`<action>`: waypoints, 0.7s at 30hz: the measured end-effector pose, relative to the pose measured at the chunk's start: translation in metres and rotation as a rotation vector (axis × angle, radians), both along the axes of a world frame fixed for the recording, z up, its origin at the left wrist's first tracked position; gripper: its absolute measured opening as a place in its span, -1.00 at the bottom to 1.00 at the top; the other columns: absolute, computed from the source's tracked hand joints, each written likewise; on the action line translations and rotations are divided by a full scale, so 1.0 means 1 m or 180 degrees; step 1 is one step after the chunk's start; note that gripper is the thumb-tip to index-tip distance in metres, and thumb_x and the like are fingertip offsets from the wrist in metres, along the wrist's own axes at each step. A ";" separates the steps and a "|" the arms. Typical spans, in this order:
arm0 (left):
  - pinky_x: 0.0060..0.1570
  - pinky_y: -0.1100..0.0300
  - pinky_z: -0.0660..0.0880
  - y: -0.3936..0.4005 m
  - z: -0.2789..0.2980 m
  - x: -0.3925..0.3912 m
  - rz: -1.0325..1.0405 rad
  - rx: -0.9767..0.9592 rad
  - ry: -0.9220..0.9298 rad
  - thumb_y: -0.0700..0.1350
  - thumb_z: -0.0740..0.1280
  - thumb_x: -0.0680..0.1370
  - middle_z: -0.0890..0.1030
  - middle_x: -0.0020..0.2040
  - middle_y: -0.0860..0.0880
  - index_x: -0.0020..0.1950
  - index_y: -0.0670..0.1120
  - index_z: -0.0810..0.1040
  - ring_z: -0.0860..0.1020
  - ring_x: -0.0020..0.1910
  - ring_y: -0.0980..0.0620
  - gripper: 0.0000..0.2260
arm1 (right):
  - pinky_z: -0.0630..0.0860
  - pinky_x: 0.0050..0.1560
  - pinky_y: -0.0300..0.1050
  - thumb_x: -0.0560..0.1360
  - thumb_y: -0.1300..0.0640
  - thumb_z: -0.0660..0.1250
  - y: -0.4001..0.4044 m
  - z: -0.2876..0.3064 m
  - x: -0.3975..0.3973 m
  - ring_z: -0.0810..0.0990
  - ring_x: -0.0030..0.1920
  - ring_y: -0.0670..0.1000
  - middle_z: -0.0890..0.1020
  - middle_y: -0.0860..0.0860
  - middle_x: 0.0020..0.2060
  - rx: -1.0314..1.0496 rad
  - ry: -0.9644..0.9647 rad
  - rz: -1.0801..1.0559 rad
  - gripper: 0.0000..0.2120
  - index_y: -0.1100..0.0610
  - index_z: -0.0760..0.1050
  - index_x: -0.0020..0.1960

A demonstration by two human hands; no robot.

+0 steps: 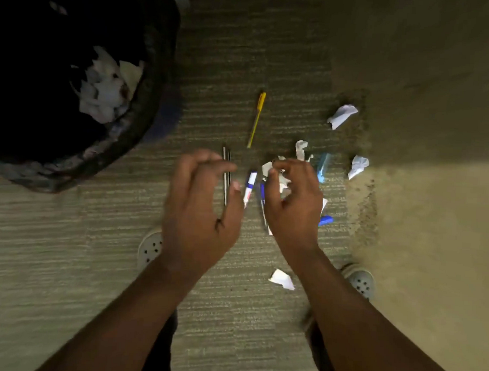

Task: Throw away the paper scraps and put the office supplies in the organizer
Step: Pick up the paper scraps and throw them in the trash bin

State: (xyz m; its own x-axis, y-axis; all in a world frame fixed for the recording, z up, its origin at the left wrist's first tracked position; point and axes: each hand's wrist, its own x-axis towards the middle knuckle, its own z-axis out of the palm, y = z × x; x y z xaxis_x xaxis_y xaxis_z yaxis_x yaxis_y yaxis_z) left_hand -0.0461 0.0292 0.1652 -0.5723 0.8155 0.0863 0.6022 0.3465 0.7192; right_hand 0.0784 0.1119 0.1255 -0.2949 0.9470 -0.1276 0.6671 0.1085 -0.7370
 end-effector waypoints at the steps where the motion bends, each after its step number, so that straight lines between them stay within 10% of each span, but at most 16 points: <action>1: 0.21 0.40 0.32 0.009 -0.011 0.021 -0.0173 -0.0255 -0.0253 -0.14 0.30 0.54 0.47 0.18 -0.09 0.17 -0.14 0.53 0.43 0.21 0.16 -0.78 | 0.51 0.00 0.08 0.53 0.17 0.28 0.002 -0.013 0.022 0.56 0.00 0.10 0.61 0.08 -0.05 -0.0151 -0.0198 -0.0047 -0.86 0.21 0.55 0.02; 8: 0.09 0.05 0.49 0.088 -0.100 0.078 -0.0435 -0.1404 -0.0721 -0.15 0.32 0.51 0.55 0.17 -0.15 0.24 -0.11 0.53 0.56 0.11 -0.15 -0.70 | 0.44 0.07 0.01 0.45 0.16 0.34 0.063 -0.097 0.138 0.52 0.12 0.26 0.49 0.21 0.17 -0.0664 -0.1429 -0.0130 -0.62 0.21 0.44 0.25; 14: 0.27 -0.07 0.42 0.180 -0.171 0.098 -0.0940 -0.2340 0.0244 -0.02 0.33 0.51 0.31 0.44 -0.17 0.35 0.03 0.42 0.44 0.31 -0.23 -0.59 | 0.45 0.26 0.06 0.42 0.12 0.39 0.135 -0.155 0.167 0.40 0.30 0.27 0.30 0.24 0.36 -0.0697 -0.1571 0.0330 -0.34 0.07 0.23 0.46; 21: 0.29 -0.02 0.39 0.201 -0.219 0.108 -0.1155 -0.2770 0.0649 -0.09 0.31 0.58 0.39 0.42 -0.22 0.38 -0.18 0.43 0.41 0.35 -0.24 -0.62 | 0.47 0.07 -0.06 0.49 0.24 0.24 0.146 -0.181 0.163 0.54 0.05 0.23 0.42 0.26 0.21 -0.0219 -0.1512 0.0445 -0.71 0.22 0.48 0.21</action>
State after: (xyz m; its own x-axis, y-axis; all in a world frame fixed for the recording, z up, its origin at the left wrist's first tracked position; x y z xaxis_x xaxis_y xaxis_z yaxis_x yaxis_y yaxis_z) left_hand 0.0623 0.2306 -0.0534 -0.3137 0.7651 -0.5623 0.8626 0.4771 0.1680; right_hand 0.2416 0.2582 -0.0557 -0.3125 0.8872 -0.3394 0.9134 0.1825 -0.3639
